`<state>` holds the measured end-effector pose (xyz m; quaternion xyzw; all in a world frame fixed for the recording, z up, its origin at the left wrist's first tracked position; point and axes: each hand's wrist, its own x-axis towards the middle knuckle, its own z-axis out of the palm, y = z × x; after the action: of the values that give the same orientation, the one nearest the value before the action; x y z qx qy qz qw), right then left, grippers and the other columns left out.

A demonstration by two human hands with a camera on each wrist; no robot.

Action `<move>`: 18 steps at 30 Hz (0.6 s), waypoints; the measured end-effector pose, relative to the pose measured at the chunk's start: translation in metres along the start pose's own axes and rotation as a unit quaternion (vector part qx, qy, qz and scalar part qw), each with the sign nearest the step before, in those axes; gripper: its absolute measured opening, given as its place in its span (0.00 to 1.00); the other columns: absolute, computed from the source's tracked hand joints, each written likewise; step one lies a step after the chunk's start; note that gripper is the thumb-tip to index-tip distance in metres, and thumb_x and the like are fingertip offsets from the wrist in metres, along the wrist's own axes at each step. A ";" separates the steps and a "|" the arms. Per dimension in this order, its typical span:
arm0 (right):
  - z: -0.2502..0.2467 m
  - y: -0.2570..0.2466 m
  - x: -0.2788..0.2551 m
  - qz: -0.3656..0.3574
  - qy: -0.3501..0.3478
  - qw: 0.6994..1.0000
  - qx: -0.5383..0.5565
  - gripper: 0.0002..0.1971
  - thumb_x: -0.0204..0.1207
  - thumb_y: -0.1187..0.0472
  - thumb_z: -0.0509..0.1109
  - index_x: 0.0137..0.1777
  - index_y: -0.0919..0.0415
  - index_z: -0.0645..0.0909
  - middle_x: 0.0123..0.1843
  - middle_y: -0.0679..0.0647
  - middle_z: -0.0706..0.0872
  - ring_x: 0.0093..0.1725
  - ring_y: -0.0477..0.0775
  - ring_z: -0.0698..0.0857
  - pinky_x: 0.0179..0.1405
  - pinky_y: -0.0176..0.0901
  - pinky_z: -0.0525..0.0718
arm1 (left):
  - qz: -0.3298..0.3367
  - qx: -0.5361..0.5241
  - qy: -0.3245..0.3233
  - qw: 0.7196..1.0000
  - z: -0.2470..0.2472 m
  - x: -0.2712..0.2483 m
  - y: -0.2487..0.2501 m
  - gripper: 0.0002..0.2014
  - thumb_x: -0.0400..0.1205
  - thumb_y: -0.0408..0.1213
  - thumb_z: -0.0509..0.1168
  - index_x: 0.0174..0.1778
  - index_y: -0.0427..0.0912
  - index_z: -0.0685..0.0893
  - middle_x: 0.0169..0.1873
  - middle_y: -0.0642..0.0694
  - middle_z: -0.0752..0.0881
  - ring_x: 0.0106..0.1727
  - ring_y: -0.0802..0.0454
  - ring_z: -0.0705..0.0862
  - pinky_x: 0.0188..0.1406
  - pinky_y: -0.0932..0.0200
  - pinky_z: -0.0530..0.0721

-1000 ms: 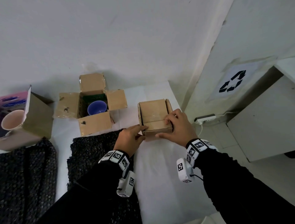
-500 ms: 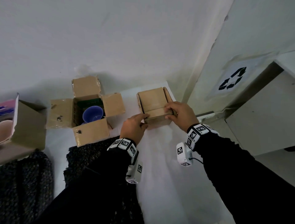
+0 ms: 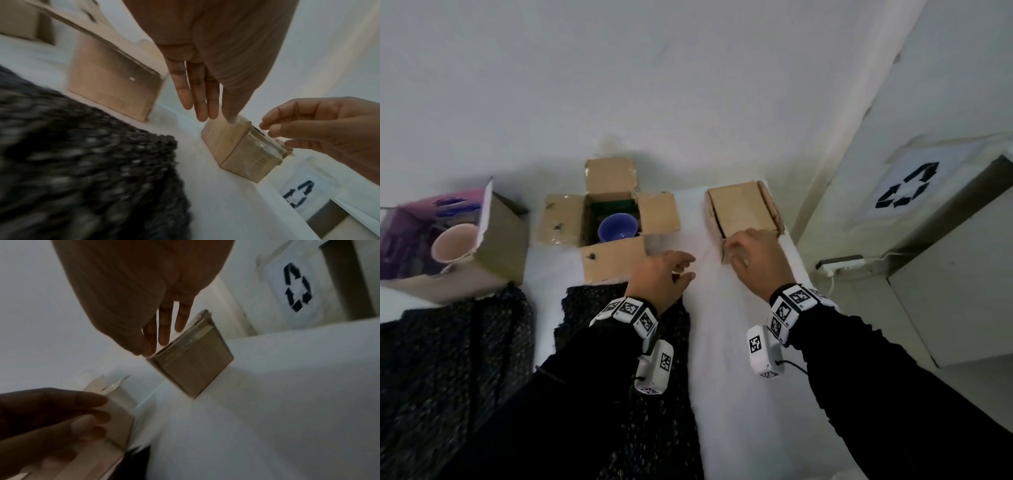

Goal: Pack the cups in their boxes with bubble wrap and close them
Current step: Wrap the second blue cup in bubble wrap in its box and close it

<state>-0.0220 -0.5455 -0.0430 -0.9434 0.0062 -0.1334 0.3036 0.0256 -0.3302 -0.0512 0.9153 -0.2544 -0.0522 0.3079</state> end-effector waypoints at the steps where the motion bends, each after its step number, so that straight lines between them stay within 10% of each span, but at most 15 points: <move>1: 0.006 -0.012 -0.005 0.000 -0.041 0.998 0.039 0.08 0.74 0.63 0.68 0.51 0.56 0.84 0.49 0.52 0.86 0.48 0.54 0.82 0.49 0.49 0.80 | -0.009 0.003 0.005 1.000 -0.006 -0.014 -0.007 0.12 0.77 0.43 0.72 0.56 0.50 0.86 0.47 0.53 0.89 0.45 0.58 0.87 0.51 0.53 0.87; 6: 0.049 -0.064 -0.033 -0.045 -0.203 0.977 0.047 0.07 0.74 0.59 0.70 0.52 0.52 0.84 0.49 0.49 0.85 0.50 0.51 0.82 0.51 0.49 0.81 | -0.074 0.070 0.005 0.995 -0.039 -0.086 -0.054 0.10 0.76 0.48 0.71 0.52 0.53 0.87 0.46 0.55 0.88 0.48 0.57 0.87 0.50 0.54 0.86; 10: 0.078 -0.095 -0.058 -0.085 -0.310 0.947 -0.009 0.17 0.76 0.46 0.69 0.63 0.50 0.80 0.59 0.51 0.81 0.61 0.55 0.77 0.59 0.49 0.78 | -0.176 0.170 -0.117 0.963 -0.052 -0.129 -0.091 0.32 0.68 0.66 0.71 0.66 0.56 0.79 0.62 0.51 0.79 0.66 0.48 0.76 0.64 0.49 0.79; 14: 0.105 -0.111 -0.082 -0.071 -0.320 0.932 -0.158 0.41 0.66 0.21 0.58 0.76 0.42 0.63 0.68 0.52 0.72 0.66 0.60 0.71 0.63 0.57 0.72 | -0.181 0.135 -0.148 0.963 -0.051 -0.145 -0.109 0.42 0.63 0.61 0.77 0.74 0.55 0.72 0.68 0.49 0.71 0.71 0.46 0.71 0.70 0.51 0.73; 18: 0.121 -0.117 -0.088 -0.052 -0.271 0.937 -0.216 0.33 0.68 0.27 0.64 0.70 0.42 0.72 0.66 0.52 0.70 0.66 0.60 0.69 0.61 0.57 0.69 | -0.143 0.090 -0.119 0.978 -0.048 -0.144 -0.111 0.38 0.67 0.54 0.78 0.73 0.55 0.72 0.66 0.49 0.72 0.69 0.47 0.73 0.69 0.53 0.74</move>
<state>-0.0843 -0.3729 -0.0926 -0.9856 -0.0967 0.1163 0.0756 -0.0390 -0.1573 -0.0870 0.9535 -0.1593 -0.1813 0.1806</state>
